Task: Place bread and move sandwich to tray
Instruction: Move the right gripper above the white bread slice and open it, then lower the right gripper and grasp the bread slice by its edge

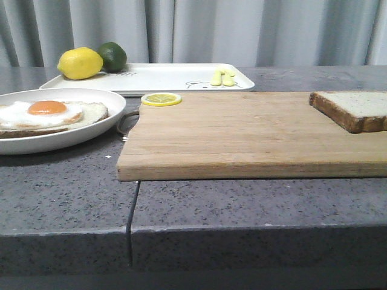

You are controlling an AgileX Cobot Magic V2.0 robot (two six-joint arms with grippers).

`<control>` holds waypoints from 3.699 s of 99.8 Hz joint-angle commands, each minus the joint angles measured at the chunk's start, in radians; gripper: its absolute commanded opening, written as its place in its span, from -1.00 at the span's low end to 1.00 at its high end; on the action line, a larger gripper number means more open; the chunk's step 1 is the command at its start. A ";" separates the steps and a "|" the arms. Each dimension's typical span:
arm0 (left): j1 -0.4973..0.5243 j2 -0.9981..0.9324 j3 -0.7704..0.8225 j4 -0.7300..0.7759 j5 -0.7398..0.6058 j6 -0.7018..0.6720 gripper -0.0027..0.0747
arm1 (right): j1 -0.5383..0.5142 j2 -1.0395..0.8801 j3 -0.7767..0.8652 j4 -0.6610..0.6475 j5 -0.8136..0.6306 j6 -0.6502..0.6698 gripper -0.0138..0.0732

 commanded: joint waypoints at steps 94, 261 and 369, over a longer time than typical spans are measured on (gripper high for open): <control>0.002 0.362 -0.722 -0.296 0.583 -0.001 -0.98 | 0.000 0.339 -0.617 0.140 0.438 0.022 -0.84; 0.002 0.618 -0.862 -0.393 0.678 -0.001 0.66 | 0.000 0.532 -0.718 0.162 0.541 0.017 0.46; 0.002 0.618 -0.862 -0.393 0.678 -0.001 0.66 | -0.009 0.536 -0.718 0.182 0.536 -0.041 0.46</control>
